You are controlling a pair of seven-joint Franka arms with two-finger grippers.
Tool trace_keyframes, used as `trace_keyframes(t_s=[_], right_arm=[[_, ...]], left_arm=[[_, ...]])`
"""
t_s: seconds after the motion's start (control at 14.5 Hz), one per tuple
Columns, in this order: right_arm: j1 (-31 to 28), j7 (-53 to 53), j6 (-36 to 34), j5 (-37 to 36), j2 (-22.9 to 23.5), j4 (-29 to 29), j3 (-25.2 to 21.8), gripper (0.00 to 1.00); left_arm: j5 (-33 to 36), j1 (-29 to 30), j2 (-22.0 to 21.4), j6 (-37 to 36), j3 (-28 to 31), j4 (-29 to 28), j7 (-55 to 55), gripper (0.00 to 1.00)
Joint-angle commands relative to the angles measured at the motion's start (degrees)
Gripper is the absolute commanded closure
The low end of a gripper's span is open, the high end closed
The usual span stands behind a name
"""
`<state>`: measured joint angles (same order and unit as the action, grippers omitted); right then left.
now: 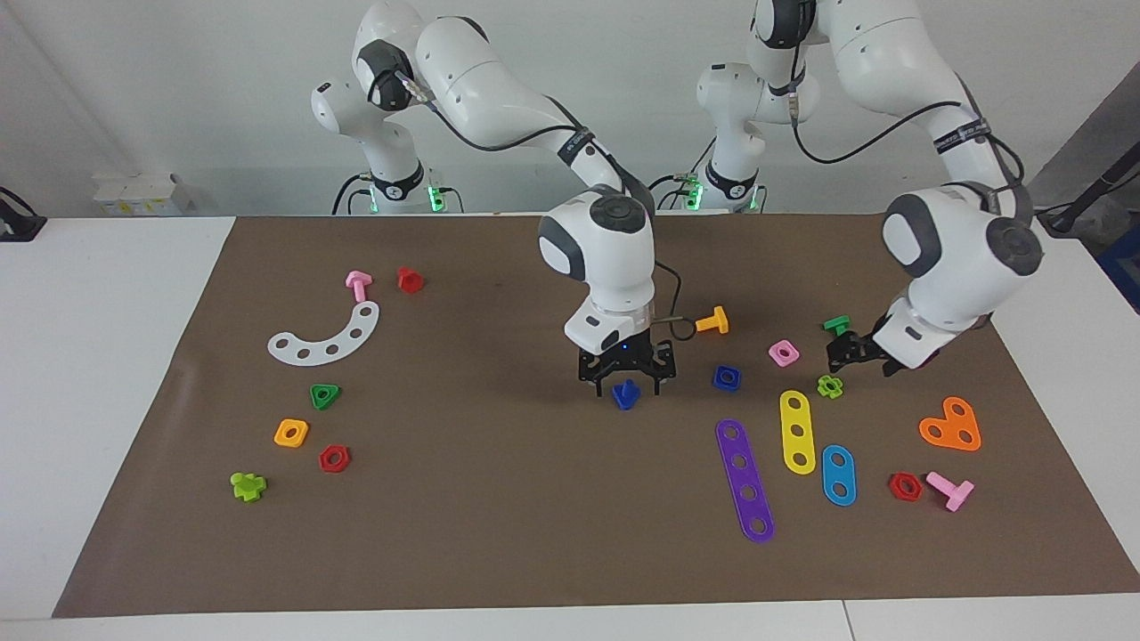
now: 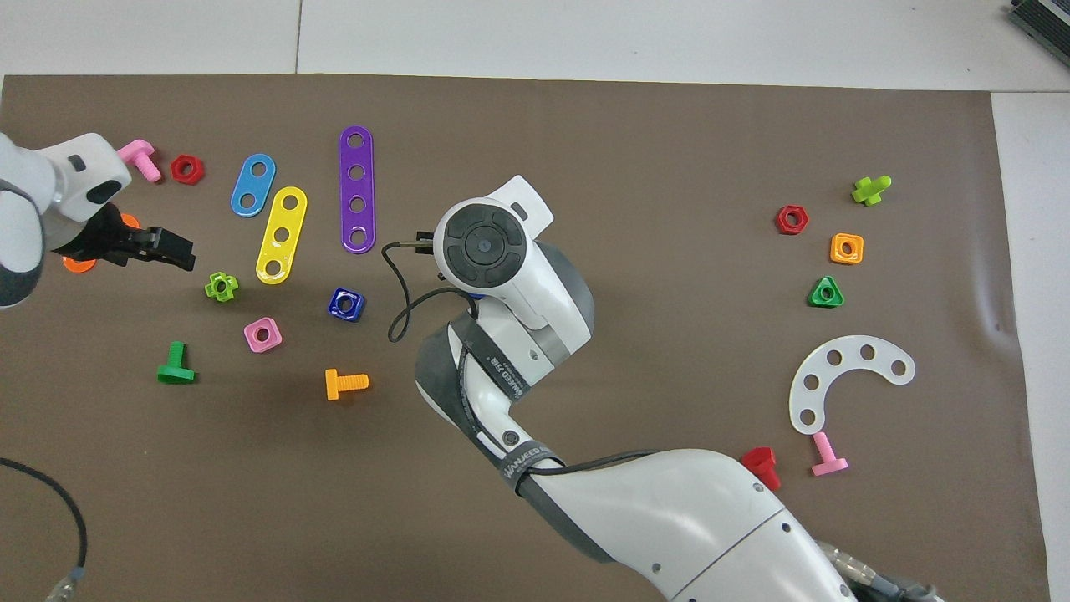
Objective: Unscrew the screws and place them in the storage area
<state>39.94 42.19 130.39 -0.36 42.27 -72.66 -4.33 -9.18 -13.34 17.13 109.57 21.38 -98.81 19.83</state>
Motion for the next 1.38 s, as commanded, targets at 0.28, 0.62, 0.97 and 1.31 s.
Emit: trace_keyframes(t_s=[0.28,0.62,0.97,1.31], right_arm=[[2.07,-1.67,-0.83,-0.52,0.97,-1.61,-0.07,0.28],[1.90,-2.90,-1.98,-0.61,1.06,-1.17,-0.07,0.53],[1.99,-3.16,-2.95,-0.52,0.71,-1.70,-0.07,0.58],[2.07,-3.34,-3.03,-0.61,0.53,-3.45,-0.07,0.60]], left_arm=[[6.63,0.95,-5.97,-16.02,-0.37,8.69,0.91,0.00],[6.72,0.07,-9.83,-20.98,-0.72,11.97,-2.78,0.00],[8.12,-1.69,-11.77,-20.01,-1.07,12.06,-7.86,0.00],[10.41,-4.33,-11.86,-16.76,-1.34,12.06,-13.24,0.00]])
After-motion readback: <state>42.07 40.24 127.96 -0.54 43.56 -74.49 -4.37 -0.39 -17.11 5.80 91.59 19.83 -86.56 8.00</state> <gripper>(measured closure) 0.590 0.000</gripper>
